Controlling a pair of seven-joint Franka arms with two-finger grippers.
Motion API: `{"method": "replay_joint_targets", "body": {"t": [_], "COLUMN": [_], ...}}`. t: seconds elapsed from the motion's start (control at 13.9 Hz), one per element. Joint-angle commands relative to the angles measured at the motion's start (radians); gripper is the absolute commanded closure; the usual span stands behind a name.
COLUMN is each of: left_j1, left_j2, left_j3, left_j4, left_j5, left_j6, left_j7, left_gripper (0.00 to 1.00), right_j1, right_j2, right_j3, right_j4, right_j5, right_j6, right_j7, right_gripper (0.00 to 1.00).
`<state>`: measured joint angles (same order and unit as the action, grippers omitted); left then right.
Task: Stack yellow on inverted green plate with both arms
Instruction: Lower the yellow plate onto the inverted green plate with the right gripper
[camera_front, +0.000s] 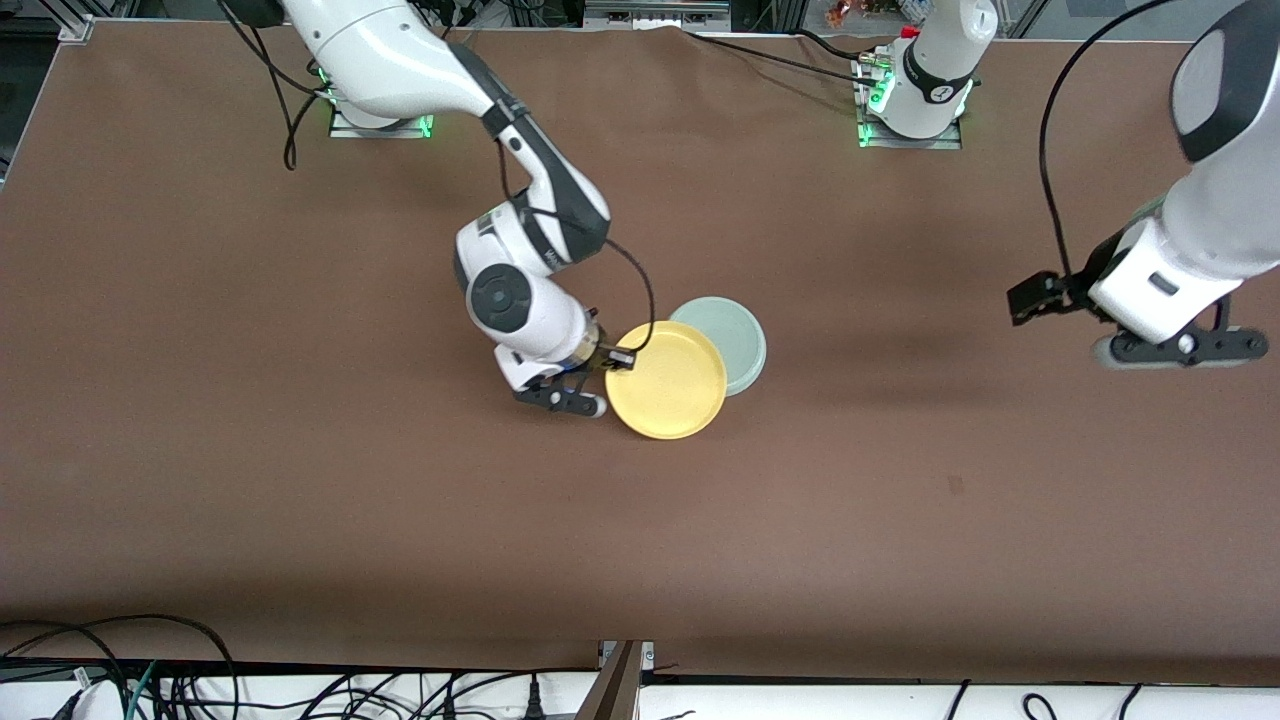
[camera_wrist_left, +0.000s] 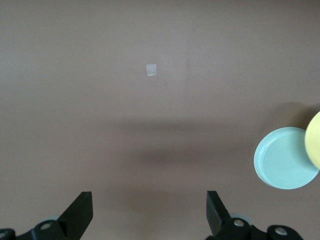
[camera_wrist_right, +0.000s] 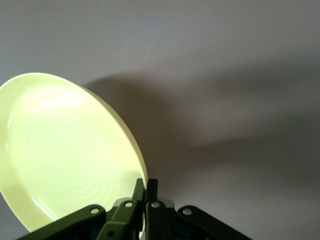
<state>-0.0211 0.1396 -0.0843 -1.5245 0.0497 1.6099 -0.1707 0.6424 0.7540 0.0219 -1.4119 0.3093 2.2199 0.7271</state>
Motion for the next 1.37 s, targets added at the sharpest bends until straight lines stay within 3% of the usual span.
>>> {"method": "replay_joint_targets", "body": {"t": [0.0,0.22,0.58,1.3], "left_j1": [0.027,0.024,0.023,0.015], "left_j2": [-0.167,-0.161,-0.152,-0.150], "left_j3": [-0.003,0.035,0.031,0.012], "left_j4": [-0.207,-0.209,-0.192,-0.184], "left_j5": [-0.031,-0.039,-0.040,-0.031], "left_j6": [0.132,0.136,0.097,0.093], "left_j7": [0.028,0.184,0.134,0.134], "left_gripper": [0.00,0.00,0.00,0.00], "right_j1": [0.057,0.106,0.157,0.163], "right_j2": [0.010,0.042,0.093,0.082], "right_j3": [-0.013,-0.013,-0.013,-0.014], "right_j4": [0.010,0.010,0.005,0.002], "right_j5": [0.025,0.028,0.030,0.013], "right_j6": [0.009,0.050,0.148,0.081], "right_j7": [0.040,0.072,0.077,0.055], "right_gripper": [1.00,1.00,1.00,1.00]}}
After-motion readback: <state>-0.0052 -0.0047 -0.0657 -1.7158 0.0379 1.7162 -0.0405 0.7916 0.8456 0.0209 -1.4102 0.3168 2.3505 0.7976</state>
